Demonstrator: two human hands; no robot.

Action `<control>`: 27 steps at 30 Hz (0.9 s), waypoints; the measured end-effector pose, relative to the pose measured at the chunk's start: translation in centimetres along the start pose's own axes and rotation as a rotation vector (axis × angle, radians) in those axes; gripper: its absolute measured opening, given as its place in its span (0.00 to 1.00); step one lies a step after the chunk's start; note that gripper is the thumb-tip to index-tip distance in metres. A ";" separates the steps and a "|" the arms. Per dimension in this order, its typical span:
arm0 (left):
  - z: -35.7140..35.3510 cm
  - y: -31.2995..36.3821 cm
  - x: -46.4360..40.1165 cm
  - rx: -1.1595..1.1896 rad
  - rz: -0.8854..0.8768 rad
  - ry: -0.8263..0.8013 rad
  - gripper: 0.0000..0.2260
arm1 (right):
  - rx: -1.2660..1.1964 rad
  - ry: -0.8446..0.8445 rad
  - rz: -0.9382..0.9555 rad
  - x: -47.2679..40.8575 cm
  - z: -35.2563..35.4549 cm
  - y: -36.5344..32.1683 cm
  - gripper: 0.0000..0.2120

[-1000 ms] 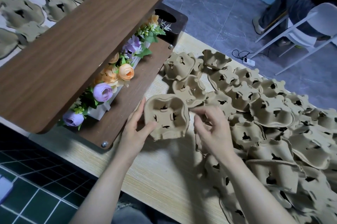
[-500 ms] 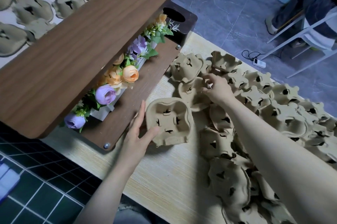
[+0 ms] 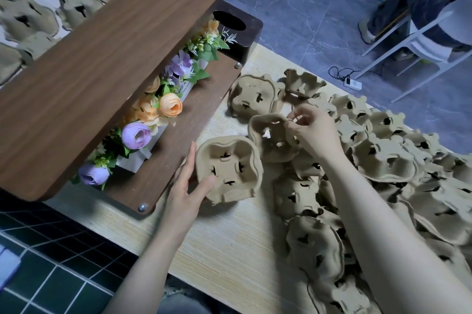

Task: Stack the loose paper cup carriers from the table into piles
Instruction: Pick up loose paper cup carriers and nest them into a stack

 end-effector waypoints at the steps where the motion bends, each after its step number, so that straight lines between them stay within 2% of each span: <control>1: 0.0 0.1 0.0 -0.005 -0.002 -0.004 0.34 | -0.034 0.030 -0.003 0.8 0.5 0.0 0.05; 4: 0.0 0.5 0.2 -0.058 -0.015 -0.014 0.33 | -0.230 0.152 -0.025 3.1 1.6 -0.1 0.09; 8: -0.4 1.0 0.8 -0.158 -0.051 -0.015 0.30 | -0.638 0.295 -0.104 6.8 2.6 -1.1 0.11; 10: -0.5 1.0 1.0 -0.141 -0.077 -0.016 0.25 | -0.900 0.252 -0.210 8.8 2.3 -1.5 0.10; 12: -0.4 0.9 1.1 -0.079 -0.076 -0.012 0.21 | -1.045 0.155 -0.309 10.8 1.2 -1.8 0.08; 16: -0.4 0.7 0.8 0.062 -0.024 -0.005 0.17 | -1.133 0.058 -0.437 14.2 -1.9 -2.5 0.05; 19: -0.5 0.6 0.7 0.100 0.009 0.025 0.28 | -1.176 0.052 -0.482 15.4 -3.9 -2.9 0.06; 23: -0.7 0.4 1.1 0.103 0.017 0.026 0.32 | -1.144 0.055 -0.487 16.1 -5.0 -3.2 0.06; 26: -0.6 0.5 1.2 0.127 0.063 0.021 0.41 | -1.097 0.090 -0.507 16.3 -5.1 -3.0 0.05; 27: -0.6 0.7 1.2 0.129 0.047 -0.002 0.40 | -1.077 0.113 -0.505 16.3 -5.1 -2.8 0.05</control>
Point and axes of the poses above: each hand's wrist, its own x-axis away from the middle knuckle, its own z-axis out of the back of the hand, y = z × x, the point moved 1 cm from there along -x, towards the middle knuckle, and after that the axes turned 1 degree about y, right-handed, at the moved point
